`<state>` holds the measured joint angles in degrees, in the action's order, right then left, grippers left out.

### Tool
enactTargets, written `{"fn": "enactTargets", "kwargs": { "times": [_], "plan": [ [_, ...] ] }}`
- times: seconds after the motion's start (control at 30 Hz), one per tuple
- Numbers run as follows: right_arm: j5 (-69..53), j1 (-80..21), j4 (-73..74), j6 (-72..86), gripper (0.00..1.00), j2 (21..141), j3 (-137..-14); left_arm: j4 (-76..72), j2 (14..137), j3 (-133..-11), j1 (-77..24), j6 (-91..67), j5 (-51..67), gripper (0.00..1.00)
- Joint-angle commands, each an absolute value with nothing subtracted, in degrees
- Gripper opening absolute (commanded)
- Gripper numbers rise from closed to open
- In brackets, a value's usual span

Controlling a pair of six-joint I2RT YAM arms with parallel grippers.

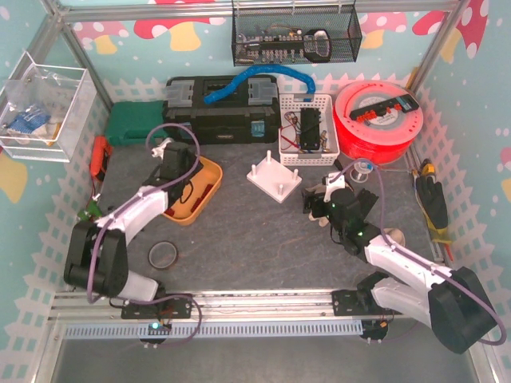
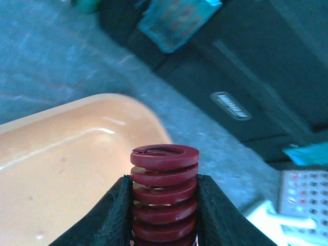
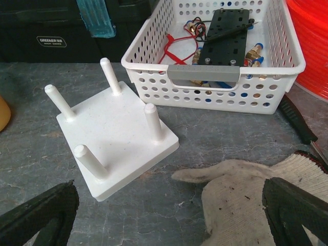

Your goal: Install the large spring

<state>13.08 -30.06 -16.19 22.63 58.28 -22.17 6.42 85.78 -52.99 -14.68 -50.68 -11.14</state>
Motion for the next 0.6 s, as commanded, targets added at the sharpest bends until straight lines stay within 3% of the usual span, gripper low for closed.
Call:
{"fn": "enactTargets", "kwargs": {
  "times": [0.0, 0.3, 0.57],
  "plan": [
    [13.00, -30.38, -14.92, 21.88, 0.97, 57.31, -23.68, -10.60, 78.02, -46.30, -17.30, -36.55, -8.70, 0.16],
    [-1.28, -30.36, -5.76, 25.39, 0.96, 57.05, -33.78, -39.54, 66.86, -28.31, -26.65, -16.80, 0.55, 0.14],
    [-18.60, -31.37, -2.42, 28.45, 0.81, 61.38, -43.18, -57.90, 65.20, -16.73, -35.58, -1.44, 1.06, 0.14]
  ]
}}
